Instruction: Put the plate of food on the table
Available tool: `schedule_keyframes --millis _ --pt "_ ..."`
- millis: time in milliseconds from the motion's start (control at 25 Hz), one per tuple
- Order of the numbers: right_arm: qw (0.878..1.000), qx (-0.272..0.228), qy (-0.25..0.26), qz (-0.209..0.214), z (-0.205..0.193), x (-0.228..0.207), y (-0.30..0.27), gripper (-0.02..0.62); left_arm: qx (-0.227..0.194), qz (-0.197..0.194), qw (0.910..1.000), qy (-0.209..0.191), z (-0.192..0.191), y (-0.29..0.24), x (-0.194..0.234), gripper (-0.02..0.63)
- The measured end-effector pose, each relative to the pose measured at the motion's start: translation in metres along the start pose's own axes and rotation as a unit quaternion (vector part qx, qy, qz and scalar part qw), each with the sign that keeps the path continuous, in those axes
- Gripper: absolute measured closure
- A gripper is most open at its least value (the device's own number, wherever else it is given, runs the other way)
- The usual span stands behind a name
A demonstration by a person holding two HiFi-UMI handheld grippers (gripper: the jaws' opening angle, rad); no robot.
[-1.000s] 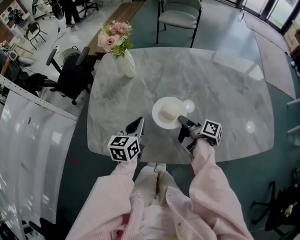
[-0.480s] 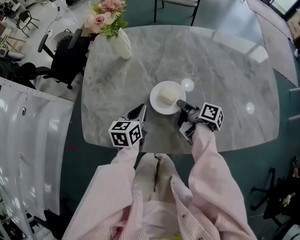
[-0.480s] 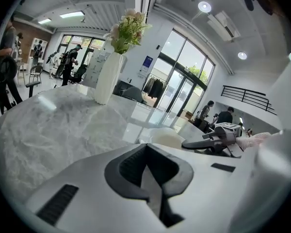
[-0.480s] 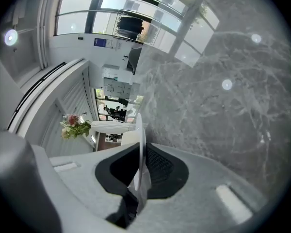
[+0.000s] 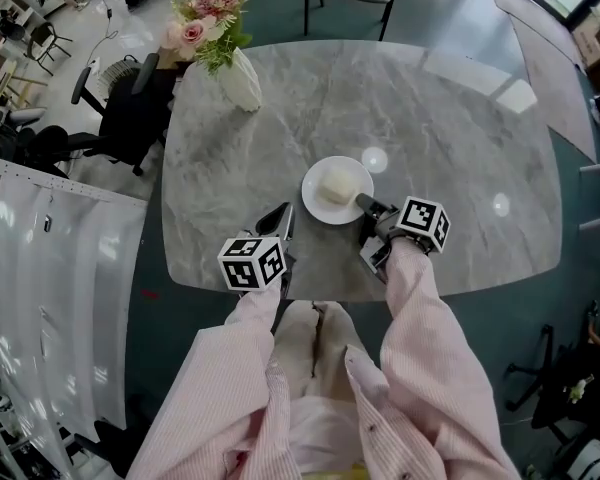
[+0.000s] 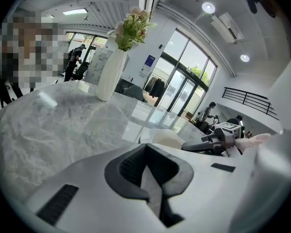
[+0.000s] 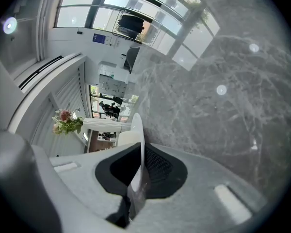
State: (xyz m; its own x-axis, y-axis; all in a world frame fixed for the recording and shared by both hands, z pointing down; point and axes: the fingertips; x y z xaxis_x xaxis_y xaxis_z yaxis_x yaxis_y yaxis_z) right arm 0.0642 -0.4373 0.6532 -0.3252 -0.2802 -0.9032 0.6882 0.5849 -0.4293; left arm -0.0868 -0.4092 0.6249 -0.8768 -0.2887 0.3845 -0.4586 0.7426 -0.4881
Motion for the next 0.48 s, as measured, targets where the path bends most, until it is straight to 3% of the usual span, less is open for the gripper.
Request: schedule_keyframes --millis 200,480 --pt "1.0 -0.003 0.011 -0.014 0.0023 -0.0021 -0.0023 0.572 0.0 0.0 1.0 0.002 0.0 -0.0005 0.0009 0.609" --pt "0.997 0.006 0.069 -0.045 0.0036 0.0018 -0.0034 0.572 -0.002 -0.001 1.0 0.006 -0.0003 0.0021 0.0002 0.609"
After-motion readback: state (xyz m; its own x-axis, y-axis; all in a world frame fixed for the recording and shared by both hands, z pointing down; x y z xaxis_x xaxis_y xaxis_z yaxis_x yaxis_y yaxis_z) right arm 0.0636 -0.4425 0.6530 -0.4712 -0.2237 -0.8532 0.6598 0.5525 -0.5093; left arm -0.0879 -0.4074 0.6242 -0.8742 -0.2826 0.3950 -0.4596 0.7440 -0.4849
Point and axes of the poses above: the fingertips, and each gripper's own axes: y backward along the fingers, x to its left, z out of its top, and after that the axes turned 4 degrees about -y, right-handed
